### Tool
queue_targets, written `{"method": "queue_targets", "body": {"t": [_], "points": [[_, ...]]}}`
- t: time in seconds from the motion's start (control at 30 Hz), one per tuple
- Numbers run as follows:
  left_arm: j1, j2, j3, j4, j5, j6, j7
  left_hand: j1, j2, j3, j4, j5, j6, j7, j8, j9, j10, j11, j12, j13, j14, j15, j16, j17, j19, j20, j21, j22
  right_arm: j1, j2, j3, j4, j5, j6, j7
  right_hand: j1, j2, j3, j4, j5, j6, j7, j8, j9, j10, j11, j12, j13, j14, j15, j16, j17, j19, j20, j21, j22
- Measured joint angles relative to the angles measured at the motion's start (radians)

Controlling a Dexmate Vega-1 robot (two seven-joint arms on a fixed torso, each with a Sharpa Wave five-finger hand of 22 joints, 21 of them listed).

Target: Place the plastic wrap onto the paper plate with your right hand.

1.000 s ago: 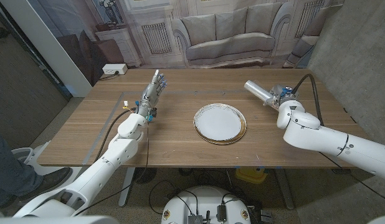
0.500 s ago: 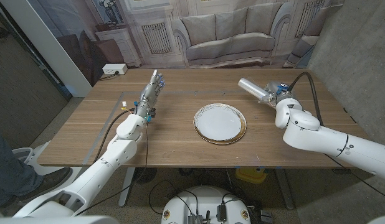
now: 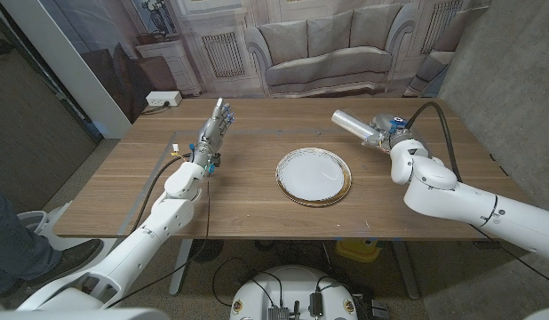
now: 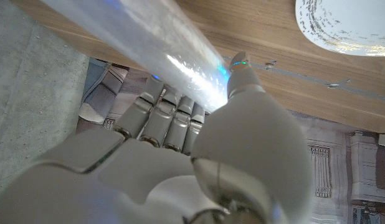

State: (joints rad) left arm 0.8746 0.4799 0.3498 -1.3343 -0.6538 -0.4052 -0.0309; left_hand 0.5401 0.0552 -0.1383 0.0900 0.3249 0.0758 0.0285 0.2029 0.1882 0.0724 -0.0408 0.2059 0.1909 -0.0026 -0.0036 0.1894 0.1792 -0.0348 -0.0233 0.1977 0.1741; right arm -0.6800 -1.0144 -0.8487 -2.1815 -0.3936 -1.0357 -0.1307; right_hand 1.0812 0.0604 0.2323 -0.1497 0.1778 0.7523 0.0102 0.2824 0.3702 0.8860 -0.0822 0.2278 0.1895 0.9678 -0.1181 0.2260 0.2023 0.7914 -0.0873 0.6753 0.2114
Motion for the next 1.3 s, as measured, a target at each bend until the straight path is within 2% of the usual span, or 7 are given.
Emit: {"method": "queue_targets", "body": {"t": [0.67, 1.3], "points": [[0.021, 0.014, -0.007, -0.034, 0.003, 0.012, 0.017, 0.004, 0.004, -0.007, -0.002, 0.000, 0.000, 0.000, 0.000, 0.000, 0.000, 0.000, 0.000, 0.000, 0.000, 0.000, 0.000, 0.000, 0.000, 0.000, 0.000, 0.000, -0.057, 0.007, 0.045, -0.007, -0.121, 0.122, 0.061, 0.000, 0.000, 0.000, 0.000, 0.000, 0.000, 0.000, 0.000, -0.001, 0.000, -0.001, -0.008, 0.000, 0.000, 0.000, -0.008, 0.000, -0.011, 0.000, 0.014, -0.004], [0.051, 0.032, -0.022, -0.074, -0.006, 0.023, 0.031, 0.004, 0.004, -0.011, 0.002, 0.000, 0.000, 0.000, 0.000, 0.000, 0.000, 0.000, 0.000, 0.000, 0.000, 0.000, 0.000, 0.000, 0.000, 0.000, 0.000, 0.000, -0.106, 0.035, 0.093, -0.005, -0.237, 0.240, 0.133, 0.000, 0.000, 0.000, 0.000, 0.000, 0.000, 0.000, -0.001, 0.009, 0.000, 0.000, -0.008, 0.000, 0.002, -0.002, -0.012, 0.000, -0.018, 0.004, 0.021, -0.004]]}}
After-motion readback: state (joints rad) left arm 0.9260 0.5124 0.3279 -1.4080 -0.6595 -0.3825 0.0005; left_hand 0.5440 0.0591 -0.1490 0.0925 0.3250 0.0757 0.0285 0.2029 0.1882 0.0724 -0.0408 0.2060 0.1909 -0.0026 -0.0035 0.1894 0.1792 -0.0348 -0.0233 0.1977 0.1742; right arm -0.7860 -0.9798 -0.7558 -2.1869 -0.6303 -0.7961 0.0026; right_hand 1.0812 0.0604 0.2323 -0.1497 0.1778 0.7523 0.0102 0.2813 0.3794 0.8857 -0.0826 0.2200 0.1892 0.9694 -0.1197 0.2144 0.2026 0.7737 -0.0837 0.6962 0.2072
